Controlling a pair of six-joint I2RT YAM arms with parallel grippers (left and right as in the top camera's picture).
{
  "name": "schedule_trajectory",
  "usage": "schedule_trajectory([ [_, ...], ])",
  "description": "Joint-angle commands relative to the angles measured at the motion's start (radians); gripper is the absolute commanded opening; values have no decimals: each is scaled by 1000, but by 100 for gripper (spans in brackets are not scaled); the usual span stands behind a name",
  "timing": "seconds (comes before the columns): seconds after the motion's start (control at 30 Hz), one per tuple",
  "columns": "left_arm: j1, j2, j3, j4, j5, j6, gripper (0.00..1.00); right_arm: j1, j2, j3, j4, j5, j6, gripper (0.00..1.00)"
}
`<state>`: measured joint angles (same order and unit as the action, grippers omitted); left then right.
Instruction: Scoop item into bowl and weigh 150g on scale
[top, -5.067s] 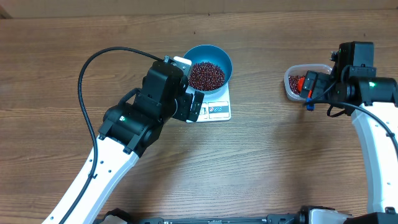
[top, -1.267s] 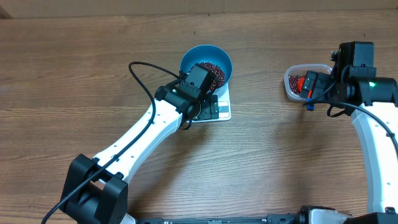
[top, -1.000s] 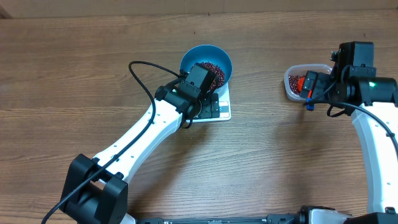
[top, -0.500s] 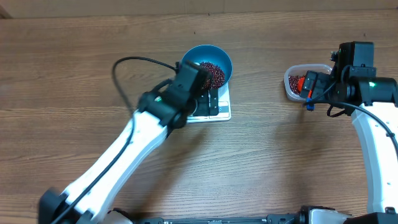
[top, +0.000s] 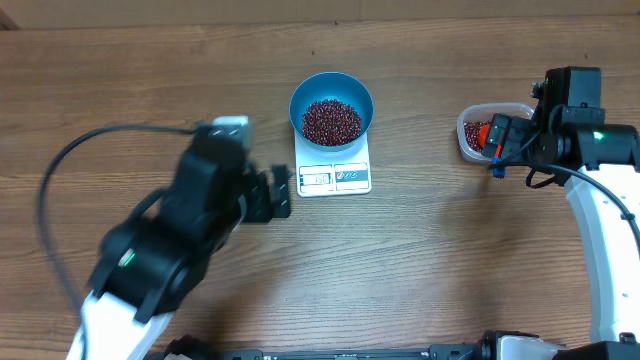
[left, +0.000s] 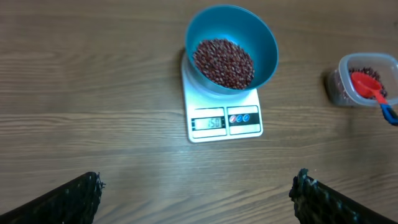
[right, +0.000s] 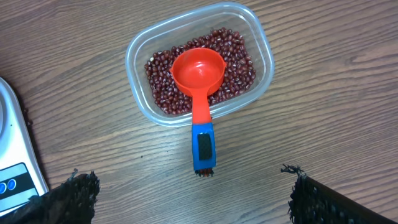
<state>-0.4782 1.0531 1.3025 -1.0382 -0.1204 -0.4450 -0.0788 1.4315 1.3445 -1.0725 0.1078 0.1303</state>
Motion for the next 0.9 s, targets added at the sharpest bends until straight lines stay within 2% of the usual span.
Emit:
schedule_trajectory([
  [0.0,8,-114,6,-42,-38,42,100,-7,-9,17,5,-4,-1,100],
  [0.23,8,-288,-13,-92,-48,58,100,-7,-9,17,5,-4,-1,100],
  [0.43,8,-427,-109,-83,-70,43,100,-7,-9,17,5,-4,-1,100],
  [0.87,8,-697,-468,63,-61,-27,99,-7,-9,17,5,-4,-1,100],
])
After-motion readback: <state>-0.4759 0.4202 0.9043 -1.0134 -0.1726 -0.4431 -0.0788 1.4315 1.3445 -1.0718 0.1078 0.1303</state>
